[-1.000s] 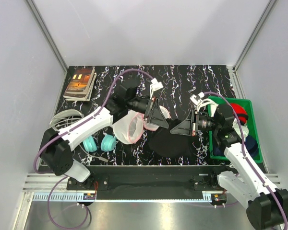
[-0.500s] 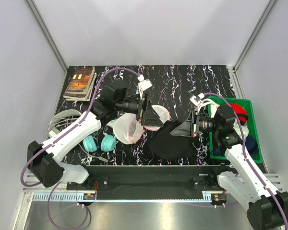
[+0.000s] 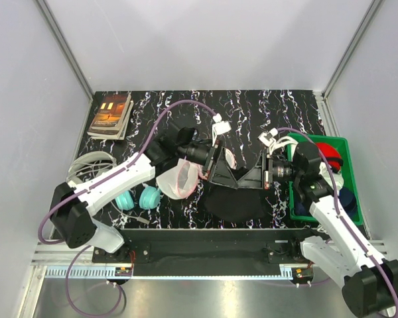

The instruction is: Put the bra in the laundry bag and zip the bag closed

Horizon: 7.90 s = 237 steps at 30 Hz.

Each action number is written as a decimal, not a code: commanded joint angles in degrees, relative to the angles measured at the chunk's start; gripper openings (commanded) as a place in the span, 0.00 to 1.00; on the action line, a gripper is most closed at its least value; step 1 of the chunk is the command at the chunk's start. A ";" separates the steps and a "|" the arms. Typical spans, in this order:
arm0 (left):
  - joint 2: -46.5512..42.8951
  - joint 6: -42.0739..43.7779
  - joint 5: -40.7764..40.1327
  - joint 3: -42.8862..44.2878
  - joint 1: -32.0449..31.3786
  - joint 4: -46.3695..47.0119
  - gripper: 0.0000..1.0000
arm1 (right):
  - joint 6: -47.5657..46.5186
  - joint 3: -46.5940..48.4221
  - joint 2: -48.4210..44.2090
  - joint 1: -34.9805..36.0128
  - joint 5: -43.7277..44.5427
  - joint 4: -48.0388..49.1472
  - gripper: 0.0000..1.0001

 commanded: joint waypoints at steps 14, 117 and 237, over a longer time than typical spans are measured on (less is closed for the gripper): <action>3.46 -4.90 2.94 3.26 -1.20 5.24 0.05 | -3.68 3.35 1.59 2.49 -0.79 -3.32 0.18; -6.73 2.04 -7.85 6.43 8.98 -10.67 0.67 | -8.87 5.81 -1.40 7.68 8.95 -9.39 0.00; -6.83 2.57 -36.78 -16.43 6.80 0.93 0.00 | -13.44 8.97 40.25 8.99 20.73 -4.55 0.00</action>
